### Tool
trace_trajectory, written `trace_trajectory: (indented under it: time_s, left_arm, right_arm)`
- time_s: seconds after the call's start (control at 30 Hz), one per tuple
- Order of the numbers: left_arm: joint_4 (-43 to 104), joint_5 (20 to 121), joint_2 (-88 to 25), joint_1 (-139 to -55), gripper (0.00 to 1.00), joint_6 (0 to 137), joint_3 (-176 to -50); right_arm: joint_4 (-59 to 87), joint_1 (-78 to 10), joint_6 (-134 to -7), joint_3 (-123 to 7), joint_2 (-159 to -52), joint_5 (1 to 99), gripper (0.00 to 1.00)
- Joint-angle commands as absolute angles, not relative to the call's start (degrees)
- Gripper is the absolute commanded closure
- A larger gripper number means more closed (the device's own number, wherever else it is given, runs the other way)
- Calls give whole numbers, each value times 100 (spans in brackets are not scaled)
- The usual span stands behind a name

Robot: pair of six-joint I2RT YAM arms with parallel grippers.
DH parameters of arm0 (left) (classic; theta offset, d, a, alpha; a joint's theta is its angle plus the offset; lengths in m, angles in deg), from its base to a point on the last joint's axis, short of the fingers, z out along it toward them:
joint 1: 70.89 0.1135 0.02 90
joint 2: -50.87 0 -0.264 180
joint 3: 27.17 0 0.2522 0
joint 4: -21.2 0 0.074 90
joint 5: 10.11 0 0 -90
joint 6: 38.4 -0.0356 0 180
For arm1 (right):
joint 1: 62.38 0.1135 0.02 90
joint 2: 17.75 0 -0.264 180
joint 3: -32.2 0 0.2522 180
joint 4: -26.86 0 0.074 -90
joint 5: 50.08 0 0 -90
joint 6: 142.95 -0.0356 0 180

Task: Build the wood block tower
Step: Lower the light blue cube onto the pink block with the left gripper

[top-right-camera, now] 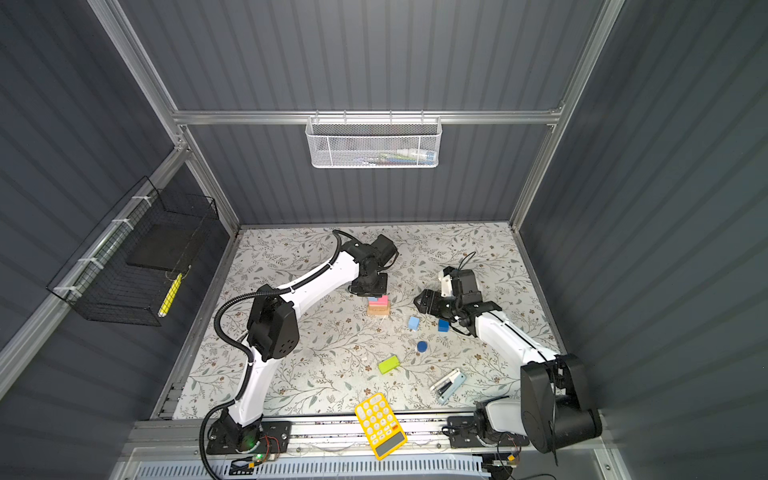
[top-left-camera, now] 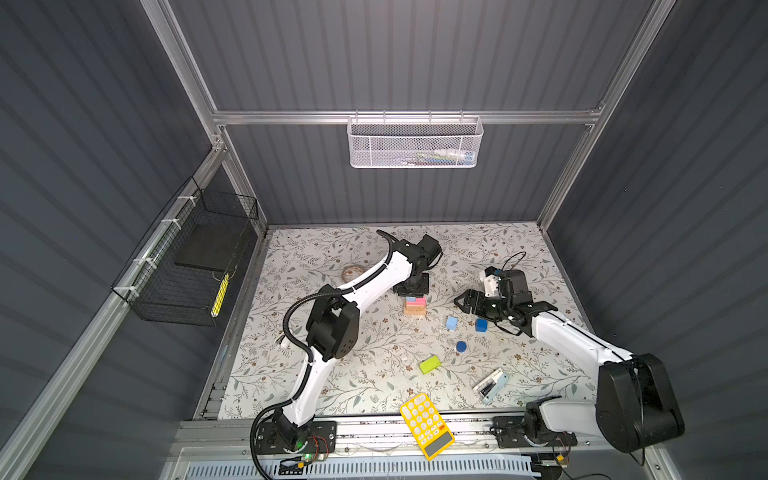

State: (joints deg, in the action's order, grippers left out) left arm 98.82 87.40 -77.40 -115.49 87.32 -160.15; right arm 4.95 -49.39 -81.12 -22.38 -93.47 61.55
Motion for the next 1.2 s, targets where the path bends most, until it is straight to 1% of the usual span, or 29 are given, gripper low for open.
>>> trace_trajectory:
  time_s: [0.0,0.37,0.5,0.6,1.17]
  left_arm:
    - [10048,8754,-7877,-11589,94,8825,-16192]
    - [10036,8744,-7898,-11597,90,8831,-16192]
    - [10044,8736,-7903,-11606,83,8808,-16187]
    - [10053,8732,-7916,-11606,81,8807,-16195]
    - [10142,8802,-7868,-11600,80,8829,-16227]
  right_arm:
    - [536,-4965,-8120,-2167,-9421,6220,19]
    - [541,-4964,-8140,-2174,-9449,6250,19]
    - [546,-4964,-8150,-2173,-9474,6262,19]
    - [548,-4964,-8143,-2183,-9474,6269,19]
    - [610,-4964,-8169,-2184,-9559,6319,19]
